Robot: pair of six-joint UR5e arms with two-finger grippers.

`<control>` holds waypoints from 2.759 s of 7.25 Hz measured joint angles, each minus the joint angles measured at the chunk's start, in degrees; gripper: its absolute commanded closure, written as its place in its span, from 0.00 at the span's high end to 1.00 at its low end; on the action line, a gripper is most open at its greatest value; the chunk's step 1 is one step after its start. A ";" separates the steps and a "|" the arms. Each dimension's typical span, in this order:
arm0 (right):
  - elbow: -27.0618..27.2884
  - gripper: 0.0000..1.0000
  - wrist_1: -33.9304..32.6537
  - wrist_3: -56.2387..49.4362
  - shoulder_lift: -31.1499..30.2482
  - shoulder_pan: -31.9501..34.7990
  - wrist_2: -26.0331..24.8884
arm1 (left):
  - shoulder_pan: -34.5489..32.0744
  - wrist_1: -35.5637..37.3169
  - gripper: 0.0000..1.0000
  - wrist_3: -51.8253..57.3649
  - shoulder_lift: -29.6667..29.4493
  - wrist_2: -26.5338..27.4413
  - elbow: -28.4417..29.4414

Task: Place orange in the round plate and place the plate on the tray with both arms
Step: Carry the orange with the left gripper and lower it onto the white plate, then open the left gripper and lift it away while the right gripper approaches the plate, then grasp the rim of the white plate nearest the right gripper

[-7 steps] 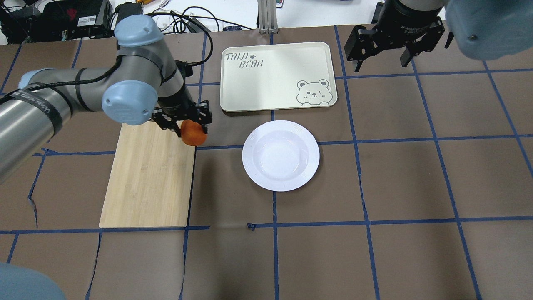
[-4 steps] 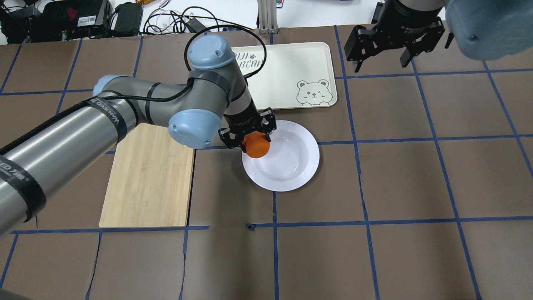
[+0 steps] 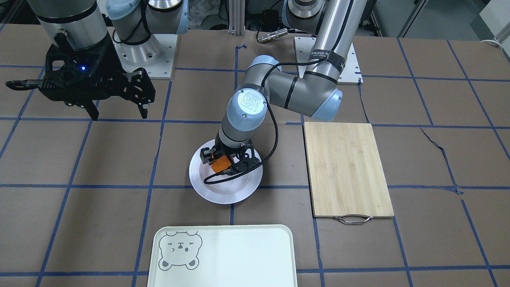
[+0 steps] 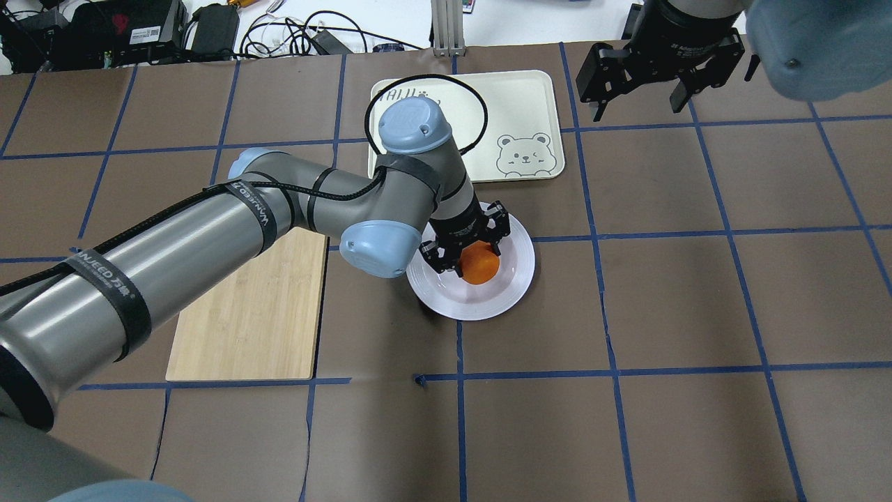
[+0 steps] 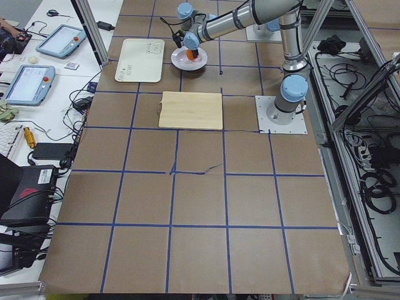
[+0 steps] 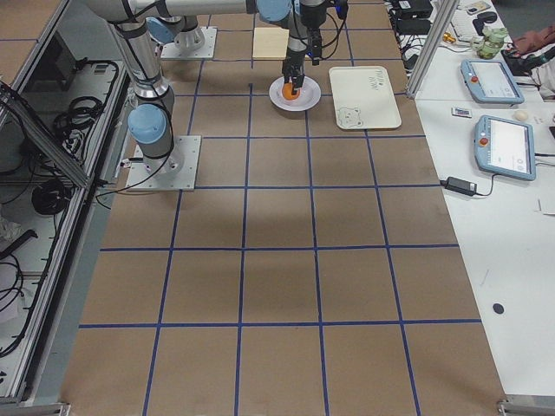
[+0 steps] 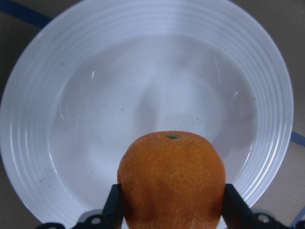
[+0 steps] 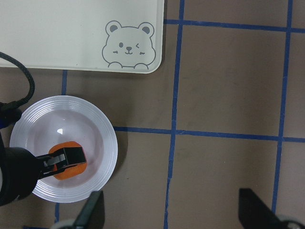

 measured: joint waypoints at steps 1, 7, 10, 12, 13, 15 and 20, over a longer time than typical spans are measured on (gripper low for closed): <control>-0.02 1.00 -0.05 0.00 0.13 -0.06 0.05 | 0.06 -0.12 1.00 1.91 0.13 0.55 0.31; 11.13 1.00 -17.43 0.77 4.24 -2.28 10.04 | 9.11 -31.64 1.00 25.66 12.42 8.46 15.53; 26.39 1.00 -36.01 4.57 6.81 -2.33 15.76 | 10.65 -41.13 0.97 31.38 22.52 11.14 18.75; 33.45 1.00 -45.64 5.81 9.38 -2.22 20.19 | 10.65 -39.38 0.97 35.93 26.55 12.22 15.67; 35.30 1.00 -48.38 5.94 10.54 -2.21 20.94 | 10.86 -37.51 0.98 38.73 28.10 13.26 13.25; 37.49 0.99 -50.91 6.31 12.50 -2.02 21.35 | 13.34 -34.53 0.98 44.29 29.66 15.05 11.03; 38.49 0.96 -53.03 7.74 14.50 -1.39 23.34 | 20.78 -35.41 1.00 53.01 30.30 13.75 11.26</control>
